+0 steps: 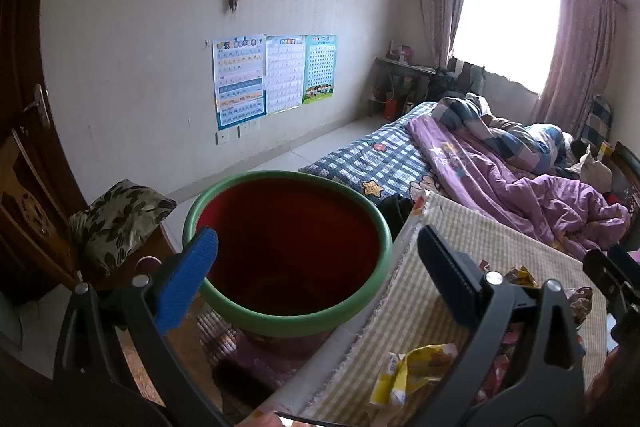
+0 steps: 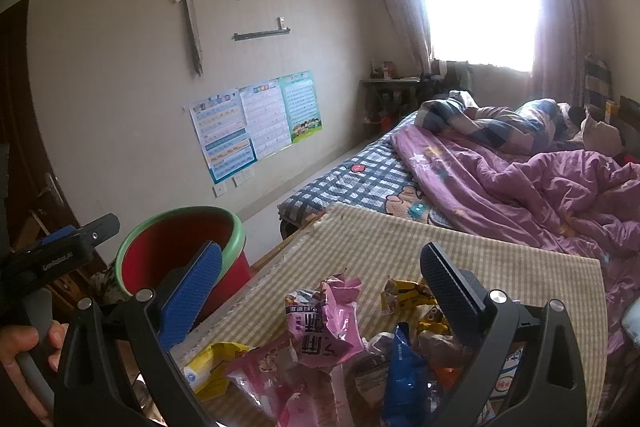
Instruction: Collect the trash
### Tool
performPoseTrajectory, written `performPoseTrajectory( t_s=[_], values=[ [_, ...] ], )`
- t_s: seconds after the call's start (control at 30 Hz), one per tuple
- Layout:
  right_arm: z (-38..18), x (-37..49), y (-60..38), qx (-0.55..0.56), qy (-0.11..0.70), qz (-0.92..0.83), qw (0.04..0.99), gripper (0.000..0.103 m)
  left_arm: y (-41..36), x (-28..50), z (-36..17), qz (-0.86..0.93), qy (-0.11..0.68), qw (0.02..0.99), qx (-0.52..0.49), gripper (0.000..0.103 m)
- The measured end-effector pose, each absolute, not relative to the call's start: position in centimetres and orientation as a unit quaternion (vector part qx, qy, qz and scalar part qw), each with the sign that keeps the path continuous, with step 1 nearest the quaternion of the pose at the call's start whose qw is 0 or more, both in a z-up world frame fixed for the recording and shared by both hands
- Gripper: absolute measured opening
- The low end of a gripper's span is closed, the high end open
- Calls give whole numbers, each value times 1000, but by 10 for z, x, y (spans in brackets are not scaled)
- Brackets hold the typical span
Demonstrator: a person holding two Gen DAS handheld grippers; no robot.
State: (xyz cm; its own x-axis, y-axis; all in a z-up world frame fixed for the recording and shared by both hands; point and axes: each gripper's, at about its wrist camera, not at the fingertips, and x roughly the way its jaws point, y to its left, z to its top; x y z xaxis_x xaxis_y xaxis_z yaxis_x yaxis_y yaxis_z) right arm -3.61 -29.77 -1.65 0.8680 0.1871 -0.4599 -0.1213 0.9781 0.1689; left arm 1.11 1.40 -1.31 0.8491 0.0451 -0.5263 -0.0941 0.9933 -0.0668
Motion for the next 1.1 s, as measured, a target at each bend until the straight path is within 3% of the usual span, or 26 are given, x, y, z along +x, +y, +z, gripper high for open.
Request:
performPoseTrajectory(
  t_s=[1.1],
  values=[
    [-20,-36,-301,73,257,81,960,96,5,10,-18,32,278,960,-28,98]
  ],
)
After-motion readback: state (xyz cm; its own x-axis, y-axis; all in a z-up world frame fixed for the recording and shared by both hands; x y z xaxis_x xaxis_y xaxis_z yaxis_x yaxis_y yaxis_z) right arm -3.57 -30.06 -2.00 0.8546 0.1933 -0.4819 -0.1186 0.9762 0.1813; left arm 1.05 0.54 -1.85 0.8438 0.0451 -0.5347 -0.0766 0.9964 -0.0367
